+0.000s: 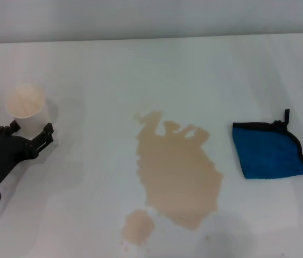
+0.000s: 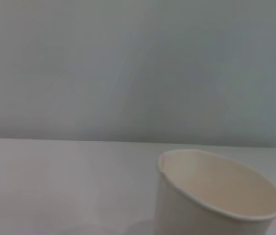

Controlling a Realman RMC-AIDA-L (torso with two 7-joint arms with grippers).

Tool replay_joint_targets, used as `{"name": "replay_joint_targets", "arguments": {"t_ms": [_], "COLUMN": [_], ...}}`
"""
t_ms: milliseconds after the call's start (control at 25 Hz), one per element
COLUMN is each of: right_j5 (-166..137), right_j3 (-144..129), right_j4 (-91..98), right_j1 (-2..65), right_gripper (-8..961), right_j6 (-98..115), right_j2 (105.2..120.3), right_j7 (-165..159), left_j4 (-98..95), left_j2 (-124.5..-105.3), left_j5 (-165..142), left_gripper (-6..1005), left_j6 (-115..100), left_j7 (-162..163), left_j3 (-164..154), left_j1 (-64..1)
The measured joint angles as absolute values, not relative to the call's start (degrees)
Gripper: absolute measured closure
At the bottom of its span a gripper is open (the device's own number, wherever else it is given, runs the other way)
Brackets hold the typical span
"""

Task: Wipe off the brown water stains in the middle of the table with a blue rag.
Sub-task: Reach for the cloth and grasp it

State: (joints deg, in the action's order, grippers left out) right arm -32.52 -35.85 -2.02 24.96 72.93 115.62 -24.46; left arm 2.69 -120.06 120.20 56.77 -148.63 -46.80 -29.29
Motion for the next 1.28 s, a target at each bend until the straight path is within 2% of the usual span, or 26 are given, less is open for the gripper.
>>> {"name": "replay_joint_targets", "arguments": {"t_ms": [680,920,1080,1280], "right_j5": [-32.4,-33.8,-39.4,-54.3], "right_j3": [-36.0,-41.3,-50.9,-60.1], "right_j4": [0.2,4.0,12.9,21.2], "right_j1": [24.7,23.3,21.2,21.6], "right_gripper": [98,99,99,100], "right_j6": [72.5,69.5,61.3,59.0], "right_j2": [115.39,114.64,112.96,108.68], "right_j7": [-25.2,-35.1,-50.2,-67.2], "left_j4": [3.3,3.3,2.7,1.5], "left_j2": [-119.75,-119.68,-119.32,-119.08], "left_j5": [121.6,126.8,132.3,135.4], "left_gripper": [133,134,135,136], "left_j6": [71.0,78.6,83.4,84.3], "left_j7": [-148.2,-147.7,-145.9,-145.6], "left_j3": [-46.7,-46.7,-46.7,-46.7], "left_j1": [-20.5,-16.8,-14.5,-14.3]}}
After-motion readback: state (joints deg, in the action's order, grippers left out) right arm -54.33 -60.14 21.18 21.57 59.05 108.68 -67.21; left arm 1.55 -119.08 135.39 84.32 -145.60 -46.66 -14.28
